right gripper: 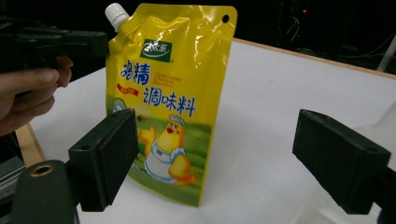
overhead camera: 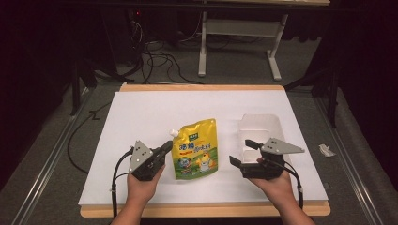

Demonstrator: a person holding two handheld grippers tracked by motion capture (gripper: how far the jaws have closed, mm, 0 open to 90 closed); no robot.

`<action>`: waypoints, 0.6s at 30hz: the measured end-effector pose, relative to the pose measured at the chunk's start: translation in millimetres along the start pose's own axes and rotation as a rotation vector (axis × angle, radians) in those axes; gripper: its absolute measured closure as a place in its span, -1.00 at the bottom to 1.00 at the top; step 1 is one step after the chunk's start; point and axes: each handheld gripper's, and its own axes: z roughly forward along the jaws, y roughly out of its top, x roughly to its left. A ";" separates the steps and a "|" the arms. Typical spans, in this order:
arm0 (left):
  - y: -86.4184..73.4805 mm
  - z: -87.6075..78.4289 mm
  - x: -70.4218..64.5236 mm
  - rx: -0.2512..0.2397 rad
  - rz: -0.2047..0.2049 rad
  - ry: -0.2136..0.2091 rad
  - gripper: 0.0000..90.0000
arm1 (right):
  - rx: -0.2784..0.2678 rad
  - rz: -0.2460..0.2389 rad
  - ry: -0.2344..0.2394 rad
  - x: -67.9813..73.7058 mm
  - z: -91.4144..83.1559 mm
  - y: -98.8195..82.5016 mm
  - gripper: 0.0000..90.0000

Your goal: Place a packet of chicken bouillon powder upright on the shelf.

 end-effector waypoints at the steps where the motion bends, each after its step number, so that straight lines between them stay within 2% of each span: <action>1: 0.1 0.0 0.0 -0.001 -0.001 -0.002 1.00 | 0.008 0.000 0.006 1.2 7.3 4.4 -0.68; 8: 0.6 -0.3 -0.1 -0.003 0.000 -0.011 1.00 | 0.050 0.030 0.020 2.2 47.8 22.5 -0.65; 9: 0.6 -0.3 -0.1 -0.003 0.000 -0.011 1.00 | 0.050 0.030 0.020 2.2 47.8 22.5 -0.65; 10: 0.6 -0.5 0.1 -0.003 0.002 -0.013 1.00 | 0.058 0.037 0.024 2.3 59.0 27.9 -0.64; 18: 0.1 -0.6 0.2 -0.001 0.004 -0.017 1.00 | 0.092 0.060 0.031 0.9 87.1 39.6 -0.55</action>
